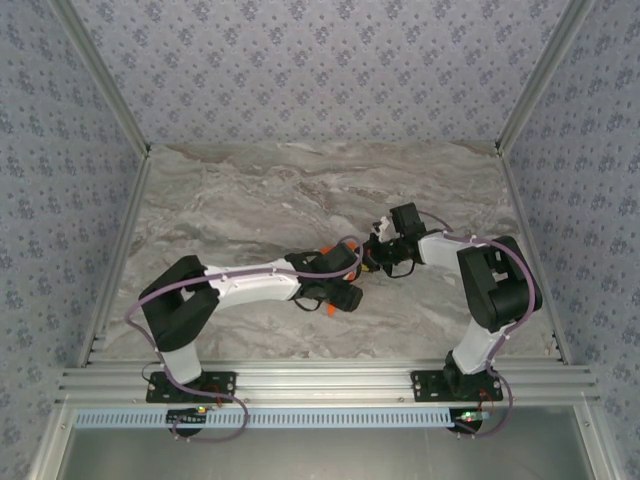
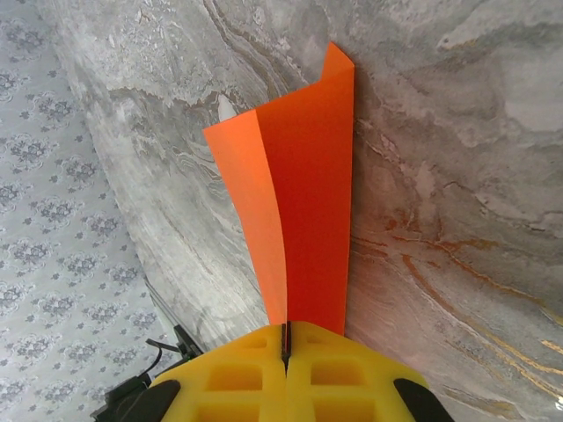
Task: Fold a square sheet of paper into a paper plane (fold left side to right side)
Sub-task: Fold the wing for the fifth time at the center of the table.
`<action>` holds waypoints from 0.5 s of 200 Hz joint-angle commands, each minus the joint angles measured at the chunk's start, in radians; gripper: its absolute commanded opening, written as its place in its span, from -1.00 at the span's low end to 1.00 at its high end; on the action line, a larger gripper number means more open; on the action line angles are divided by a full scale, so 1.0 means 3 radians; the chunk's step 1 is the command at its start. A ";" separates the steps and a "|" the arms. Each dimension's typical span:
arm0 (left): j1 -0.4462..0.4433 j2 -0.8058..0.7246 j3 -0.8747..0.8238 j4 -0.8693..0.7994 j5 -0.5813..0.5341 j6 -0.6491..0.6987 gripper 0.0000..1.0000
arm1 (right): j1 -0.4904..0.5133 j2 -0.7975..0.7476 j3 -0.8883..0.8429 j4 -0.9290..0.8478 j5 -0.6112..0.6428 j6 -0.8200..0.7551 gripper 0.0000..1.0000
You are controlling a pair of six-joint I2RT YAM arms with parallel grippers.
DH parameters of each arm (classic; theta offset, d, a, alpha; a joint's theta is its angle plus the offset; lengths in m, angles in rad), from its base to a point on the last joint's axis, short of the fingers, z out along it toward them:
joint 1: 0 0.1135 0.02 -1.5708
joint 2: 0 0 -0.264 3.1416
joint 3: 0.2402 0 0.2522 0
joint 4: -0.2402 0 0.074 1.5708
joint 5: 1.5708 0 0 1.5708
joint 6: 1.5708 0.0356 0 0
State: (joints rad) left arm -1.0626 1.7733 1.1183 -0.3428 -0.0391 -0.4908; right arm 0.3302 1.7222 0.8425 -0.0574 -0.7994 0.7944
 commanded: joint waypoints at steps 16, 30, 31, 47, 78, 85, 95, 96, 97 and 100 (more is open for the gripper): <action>-0.0054 0.0124 0.0205 -0.0203 -0.0260 -0.0036 0.28 | 0.0032 0.0062 0.0089 -0.0092 0.0022 0.0127 -1.00; -0.0086 0.0175 0.0254 -0.0257 -0.0325 -0.0039 0.26 | 0.0033 0.0066 0.0091 -0.0093 0.0025 0.0152 -1.00; -0.0090 0.0180 0.0260 -0.0260 -0.0328 -0.0040 0.26 | 0.0034 0.0064 0.0091 -0.0094 0.0023 0.0150 -1.00; -0.0121 0.0236 0.0315 -0.0334 -0.0389 -0.0050 0.23 | 0.0044 0.0066 0.0101 -0.0103 0.0021 0.0164 -1.00; -0.0139 0.0316 0.0401 -0.0423 -0.0437 -0.0057 0.10 | 0.0050 0.0073 0.0107 -0.0113 0.0021 0.0168 -1.00; -0.0142 0.0336 0.0421 -0.0446 -0.0452 -0.0059 0.08 | 0.0053 0.0080 0.0107 -0.0115 0.0022 0.0168 -1.00; -0.0148 0.0365 0.0448 -0.0488 -0.0482 -0.0062 0.04 | 0.0056 0.0082 0.0110 -0.0114 0.0021 0.0173 -1.00; -0.0149 0.0369 0.0452 -0.0491 -0.0485 -0.0062 0.04 | 0.0058 0.0080 0.0111 -0.0112 0.0021 0.0174 -1.00; -0.0149 0.0374 0.0456 -0.0495 -0.0489 -0.0062 0.04 | 0.0057 0.0079 0.0111 -0.0114 0.0021 0.0174 -1.00; -0.0150 0.0381 0.0468 -0.0514 -0.0501 -0.0065 0.03 | 0.0055 0.0081 0.0109 -0.0114 0.0022 0.0172 -1.00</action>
State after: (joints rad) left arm -1.0996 1.8603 1.2167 -0.4339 -0.1467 -0.5022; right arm 0.3386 1.7275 0.8528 -0.0608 -0.7990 0.8272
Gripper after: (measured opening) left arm 0.530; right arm 0.026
